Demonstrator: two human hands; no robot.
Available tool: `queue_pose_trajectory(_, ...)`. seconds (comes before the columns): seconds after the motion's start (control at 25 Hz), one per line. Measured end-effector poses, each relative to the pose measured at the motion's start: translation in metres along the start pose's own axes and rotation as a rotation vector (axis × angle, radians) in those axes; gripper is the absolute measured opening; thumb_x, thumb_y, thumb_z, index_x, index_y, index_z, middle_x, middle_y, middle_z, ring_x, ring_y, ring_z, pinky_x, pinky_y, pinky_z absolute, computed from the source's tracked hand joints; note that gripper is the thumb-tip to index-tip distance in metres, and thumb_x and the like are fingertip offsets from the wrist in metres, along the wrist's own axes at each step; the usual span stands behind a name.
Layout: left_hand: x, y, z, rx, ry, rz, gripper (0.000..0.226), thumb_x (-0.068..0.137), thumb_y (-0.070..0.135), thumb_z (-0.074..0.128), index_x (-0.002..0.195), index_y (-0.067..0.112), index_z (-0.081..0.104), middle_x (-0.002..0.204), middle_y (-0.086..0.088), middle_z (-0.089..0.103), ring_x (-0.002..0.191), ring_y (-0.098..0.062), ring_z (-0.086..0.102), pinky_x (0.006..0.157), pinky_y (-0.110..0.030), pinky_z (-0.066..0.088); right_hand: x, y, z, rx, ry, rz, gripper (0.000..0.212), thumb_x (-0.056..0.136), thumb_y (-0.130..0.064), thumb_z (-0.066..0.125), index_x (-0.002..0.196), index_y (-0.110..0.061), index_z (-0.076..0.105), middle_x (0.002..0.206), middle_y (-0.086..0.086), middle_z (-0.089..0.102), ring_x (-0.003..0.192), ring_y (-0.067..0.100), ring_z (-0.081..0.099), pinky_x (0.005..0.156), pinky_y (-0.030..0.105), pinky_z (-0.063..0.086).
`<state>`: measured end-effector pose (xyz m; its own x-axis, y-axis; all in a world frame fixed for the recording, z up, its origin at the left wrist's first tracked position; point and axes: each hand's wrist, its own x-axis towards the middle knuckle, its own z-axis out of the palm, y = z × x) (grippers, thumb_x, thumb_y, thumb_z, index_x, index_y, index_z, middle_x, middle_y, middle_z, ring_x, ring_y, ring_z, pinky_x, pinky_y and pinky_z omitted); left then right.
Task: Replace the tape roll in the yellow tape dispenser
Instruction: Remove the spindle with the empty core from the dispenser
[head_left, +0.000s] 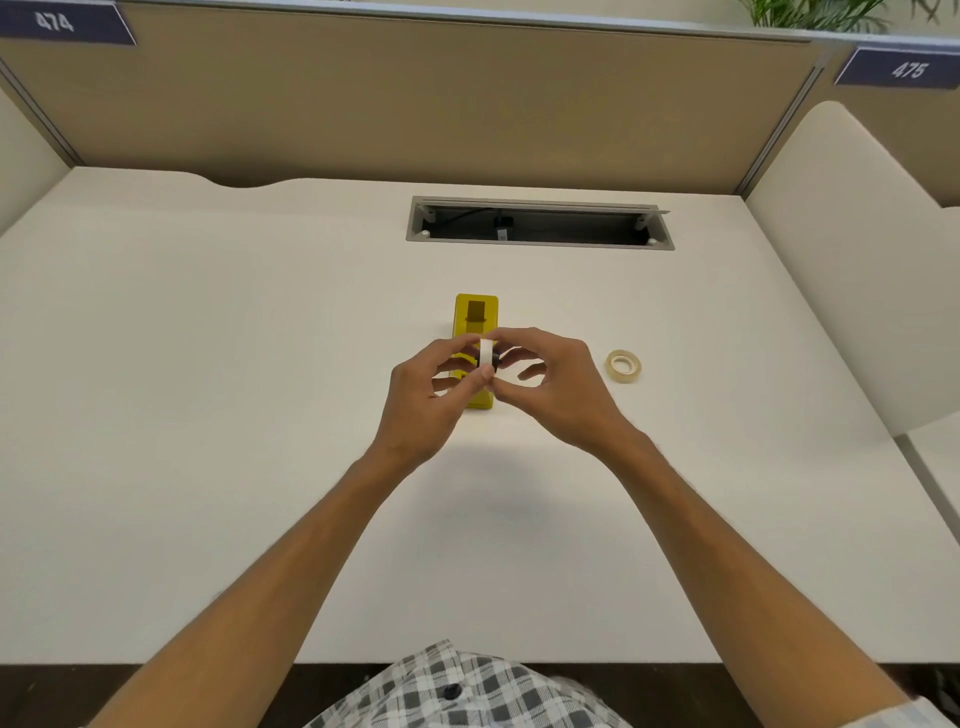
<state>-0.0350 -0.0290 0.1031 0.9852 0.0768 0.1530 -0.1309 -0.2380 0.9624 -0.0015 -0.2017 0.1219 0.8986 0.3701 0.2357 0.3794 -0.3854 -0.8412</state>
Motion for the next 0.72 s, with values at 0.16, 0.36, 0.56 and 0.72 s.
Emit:
queue_pose_trajectory(0.16, -0.004, 0.007, 0.003, -0.072, -0.016, -0.054, 0.037, 0.087, 0.022, 0.07, 0.123, 0.016, 0.065, 0.115, -0.002, 0.07, 0.104, -0.015, 0.069, 0.089, -0.035, 0.058, -0.011, -0.003, -0.004, 0.157, 0.027, 0.043, 0.04, 0.081, -0.02, 0.081, 0.117, -0.024, 0.064, 0.099, -0.006, 0.072, 0.09, 0.008, 0.072, 0.077, 0.031, 0.06)
queue_pose_trajectory(0.36, -0.009, 0.013, 0.004, -0.153, -0.03, -0.103, 0.037, 0.089, 0.019, 0.069, 0.125, 0.012, 0.064, 0.119, -0.007, 0.07, 0.104, -0.021, 0.07, 0.092, -0.044, 0.056, -0.017, 0.0, -0.008, 0.334, 0.047, 0.074, 0.028, 0.078, -0.016, 0.084, 0.102, -0.014, 0.07, 0.099, -0.002, 0.075, 0.093, 0.014, 0.074, 0.08, 0.03, 0.061)
queue_pose_trajectory(0.56, -0.009, 0.019, 0.003, -0.198, -0.065, -0.118, 0.042, 0.087, 0.022, 0.07, 0.127, 0.015, 0.063, 0.12, -0.009, 0.069, 0.105, -0.023, 0.069, 0.093, -0.044, 0.056, -0.016, 0.003, -0.013, 0.437, 0.045, 0.088, 0.018, 0.082, -0.012, 0.078, 0.099, -0.018, 0.075, 0.098, -0.003, 0.077, 0.093, 0.016, 0.074, 0.08, 0.02, 0.055)
queue_pose_trajectory(0.72, -0.007, 0.023, 0.003, -0.209, -0.063, -0.1, 0.037, 0.087, 0.02, 0.07, 0.123, 0.018, 0.066, 0.116, -0.005, 0.072, 0.101, -0.019, 0.071, 0.092, -0.038, 0.056, -0.015, 0.005, -0.014, 0.444, 0.073, 0.09, 0.019, 0.085, -0.009, 0.076, 0.101, -0.018, 0.074, 0.098, -0.004, 0.077, 0.091, 0.015, 0.075, 0.079, 0.02, 0.055)
